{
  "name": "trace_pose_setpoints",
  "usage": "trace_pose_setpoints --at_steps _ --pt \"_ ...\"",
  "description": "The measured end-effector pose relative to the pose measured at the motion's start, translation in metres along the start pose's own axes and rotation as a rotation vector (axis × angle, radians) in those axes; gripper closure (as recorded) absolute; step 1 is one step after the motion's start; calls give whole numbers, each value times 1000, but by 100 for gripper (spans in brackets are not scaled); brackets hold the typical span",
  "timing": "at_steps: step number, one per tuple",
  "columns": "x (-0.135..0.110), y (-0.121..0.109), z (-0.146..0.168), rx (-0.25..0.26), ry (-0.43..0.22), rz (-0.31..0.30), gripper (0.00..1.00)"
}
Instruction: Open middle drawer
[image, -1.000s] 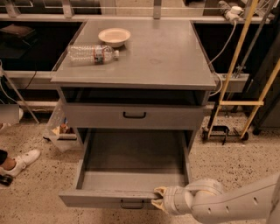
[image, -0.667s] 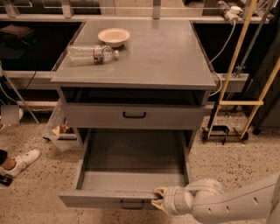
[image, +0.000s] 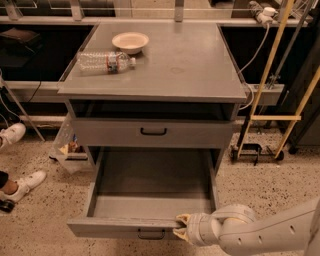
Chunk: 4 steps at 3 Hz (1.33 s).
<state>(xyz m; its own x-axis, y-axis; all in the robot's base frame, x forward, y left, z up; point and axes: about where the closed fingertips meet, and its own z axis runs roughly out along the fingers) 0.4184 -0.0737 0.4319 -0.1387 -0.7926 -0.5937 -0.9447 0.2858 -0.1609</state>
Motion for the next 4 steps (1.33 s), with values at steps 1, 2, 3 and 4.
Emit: trace_pose_setpoints --at_steps 1,2,3,4 --pt "0 0 0 0 0 0 35" --pt "0 0 0 0 0 0 11" --pt "0 0 0 0 0 0 0" --pt "-1 0 0 0 -7 1 0"
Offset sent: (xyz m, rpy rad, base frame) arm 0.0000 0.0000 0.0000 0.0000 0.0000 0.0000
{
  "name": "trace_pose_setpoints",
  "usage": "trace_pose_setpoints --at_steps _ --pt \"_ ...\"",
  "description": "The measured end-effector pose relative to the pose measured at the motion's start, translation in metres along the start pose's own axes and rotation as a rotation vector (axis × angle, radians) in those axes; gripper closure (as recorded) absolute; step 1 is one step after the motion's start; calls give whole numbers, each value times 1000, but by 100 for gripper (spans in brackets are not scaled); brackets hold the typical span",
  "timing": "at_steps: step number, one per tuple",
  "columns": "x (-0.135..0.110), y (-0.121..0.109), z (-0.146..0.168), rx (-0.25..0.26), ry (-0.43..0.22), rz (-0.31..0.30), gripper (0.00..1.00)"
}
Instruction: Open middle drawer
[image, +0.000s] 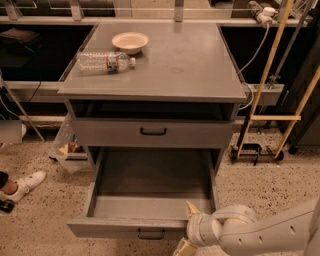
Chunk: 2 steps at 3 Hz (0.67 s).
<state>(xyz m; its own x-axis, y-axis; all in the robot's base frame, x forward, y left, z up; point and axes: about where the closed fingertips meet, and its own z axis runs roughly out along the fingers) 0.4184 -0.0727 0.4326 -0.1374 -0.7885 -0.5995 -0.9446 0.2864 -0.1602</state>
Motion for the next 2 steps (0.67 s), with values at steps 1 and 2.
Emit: trace_pose_setpoints --at_steps 1,2 --pt "6 1 -40 56 5 46 0" --pt "13 12 -104 138 44 150 0"
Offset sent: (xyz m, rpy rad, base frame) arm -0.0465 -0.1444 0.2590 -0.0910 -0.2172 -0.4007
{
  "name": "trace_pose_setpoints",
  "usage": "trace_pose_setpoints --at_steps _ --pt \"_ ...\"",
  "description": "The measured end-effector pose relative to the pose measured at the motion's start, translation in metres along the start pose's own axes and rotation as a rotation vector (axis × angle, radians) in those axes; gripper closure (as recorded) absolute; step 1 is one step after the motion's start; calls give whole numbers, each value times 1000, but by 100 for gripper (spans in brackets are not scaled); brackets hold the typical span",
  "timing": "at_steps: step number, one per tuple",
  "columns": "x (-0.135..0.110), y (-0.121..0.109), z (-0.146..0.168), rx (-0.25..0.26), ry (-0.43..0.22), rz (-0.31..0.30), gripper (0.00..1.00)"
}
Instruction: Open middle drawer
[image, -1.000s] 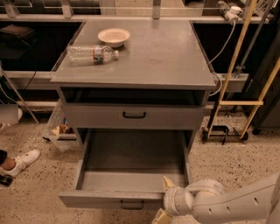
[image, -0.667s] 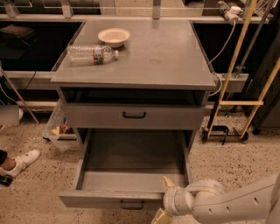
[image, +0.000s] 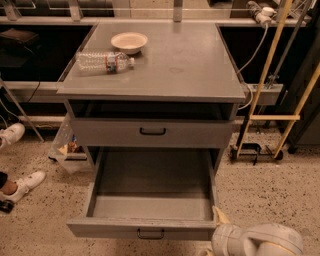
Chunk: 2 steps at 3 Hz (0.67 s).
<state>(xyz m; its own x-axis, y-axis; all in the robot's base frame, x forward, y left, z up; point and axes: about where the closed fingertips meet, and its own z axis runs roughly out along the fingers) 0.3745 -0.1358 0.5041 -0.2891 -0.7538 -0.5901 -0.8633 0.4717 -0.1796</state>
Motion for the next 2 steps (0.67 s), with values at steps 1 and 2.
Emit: trace_pose_setpoints --at_steps 1,2 --pt "10 10 -56 79 34 147 0" --pt "-5 0 -77 129 18 166 0"
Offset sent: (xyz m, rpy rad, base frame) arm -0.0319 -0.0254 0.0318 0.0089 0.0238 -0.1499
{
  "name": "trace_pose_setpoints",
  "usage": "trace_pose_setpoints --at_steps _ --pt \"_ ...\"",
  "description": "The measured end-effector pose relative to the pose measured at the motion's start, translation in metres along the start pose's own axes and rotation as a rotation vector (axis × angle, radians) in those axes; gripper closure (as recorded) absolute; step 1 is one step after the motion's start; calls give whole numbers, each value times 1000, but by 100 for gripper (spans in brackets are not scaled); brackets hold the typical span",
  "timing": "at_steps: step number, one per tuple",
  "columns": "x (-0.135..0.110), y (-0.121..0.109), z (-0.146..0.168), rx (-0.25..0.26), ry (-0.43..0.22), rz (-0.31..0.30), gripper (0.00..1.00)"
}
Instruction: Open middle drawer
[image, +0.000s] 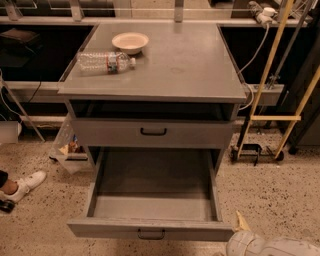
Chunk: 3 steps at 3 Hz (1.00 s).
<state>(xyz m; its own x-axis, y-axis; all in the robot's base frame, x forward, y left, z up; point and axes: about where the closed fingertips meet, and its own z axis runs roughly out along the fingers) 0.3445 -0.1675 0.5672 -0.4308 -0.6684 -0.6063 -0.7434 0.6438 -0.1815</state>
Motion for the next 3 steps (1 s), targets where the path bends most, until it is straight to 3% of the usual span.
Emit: trace_pose_setpoints --at_steps 1,2,3 --pt "0 0 0 0 0 0 0" --pt "-17 -13 -7 24 -38 -32 0" --pt "-63 -38 -26 85 -73 -108 0"
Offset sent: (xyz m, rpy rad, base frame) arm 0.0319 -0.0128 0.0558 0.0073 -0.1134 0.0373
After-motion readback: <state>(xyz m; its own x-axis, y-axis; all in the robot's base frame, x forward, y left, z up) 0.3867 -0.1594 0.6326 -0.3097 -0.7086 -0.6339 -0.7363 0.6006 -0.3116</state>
